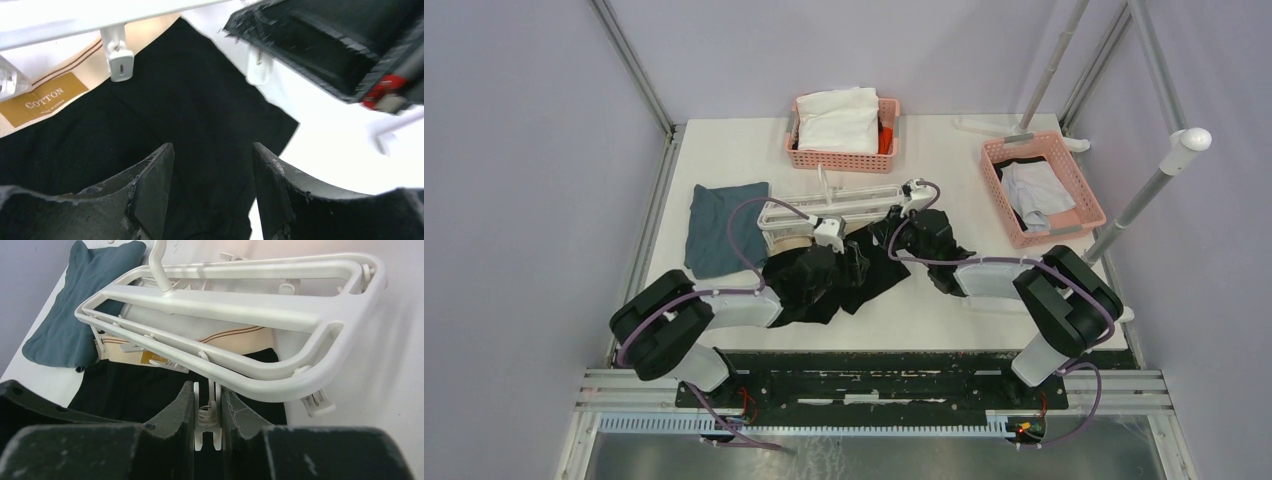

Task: Clip the underwear to the hanger
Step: Clamp the underwear onto the hanger.

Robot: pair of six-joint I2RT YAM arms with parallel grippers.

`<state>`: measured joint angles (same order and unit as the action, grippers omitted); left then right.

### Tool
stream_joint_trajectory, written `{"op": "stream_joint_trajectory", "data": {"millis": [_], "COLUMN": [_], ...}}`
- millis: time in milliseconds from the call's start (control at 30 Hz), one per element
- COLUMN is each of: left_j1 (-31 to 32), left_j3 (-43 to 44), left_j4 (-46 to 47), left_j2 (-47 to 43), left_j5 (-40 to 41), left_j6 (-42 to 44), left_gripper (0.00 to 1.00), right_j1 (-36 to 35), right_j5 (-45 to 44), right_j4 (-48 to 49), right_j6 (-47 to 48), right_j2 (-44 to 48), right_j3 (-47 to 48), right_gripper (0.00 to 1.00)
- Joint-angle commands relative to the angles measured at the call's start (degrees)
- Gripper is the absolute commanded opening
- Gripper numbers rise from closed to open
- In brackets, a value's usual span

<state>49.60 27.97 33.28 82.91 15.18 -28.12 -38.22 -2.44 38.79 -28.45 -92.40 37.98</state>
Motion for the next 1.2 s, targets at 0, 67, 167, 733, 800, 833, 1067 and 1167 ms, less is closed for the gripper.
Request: {"op": "stream_joint_trajectory", "data": {"millis": [0,67,167,733,800,833,1067,1167], "left_j1": [0.13,0.14,0.14,0.24,0.29,0.42,3.44,3.46], "left_j3": [6.75,10.32,14.79,11.53,10.44,10.10,7.07,6.85], "left_j4": [-5.78,-7.62,-8.73,-17.02,-17.91,-18.64,-23.91,-25.30], "left_j2": [6.32,9.45,14.38,16.24,15.37,14.69,7.10,2.44], "left_j5": [4.70,4.88,4.80,-17.29,-21.47,-23.12,-27.66,-27.93], "left_j6": [2.28,2.24,3.35,5.97,6.80,7.29,13.59,15.62], "left_gripper": [0.65,0.66,0.67,0.61,0.59,0.57,0.54,0.56], "right_j1": [2.04,2.97,4.59,6.91,6.89,6.89,6.91,6.84], "right_j5": [4.42,5.37,6.59,9.90,9.77,9.68,11.09,12.26], "right_j4": [7.08,6.86,6.02,5.83,5.75,5.63,4.59,4.54], "right_j6": [-2.30,-2.49,-2.49,-3.07,-3.03,-3.02,-3.11,-2.89], "right_j2": [-0.60,-0.66,-0.42,3.51,4.74,5.41,9.31,10.46], "right_j3": [3.19,3.53,4.14,0.19,-1.14,-1.74,-5.57,-7.04], "right_gripper": [0.00,0.00,0.00,0.00,0.00,0.00,0.00,0.00]}}
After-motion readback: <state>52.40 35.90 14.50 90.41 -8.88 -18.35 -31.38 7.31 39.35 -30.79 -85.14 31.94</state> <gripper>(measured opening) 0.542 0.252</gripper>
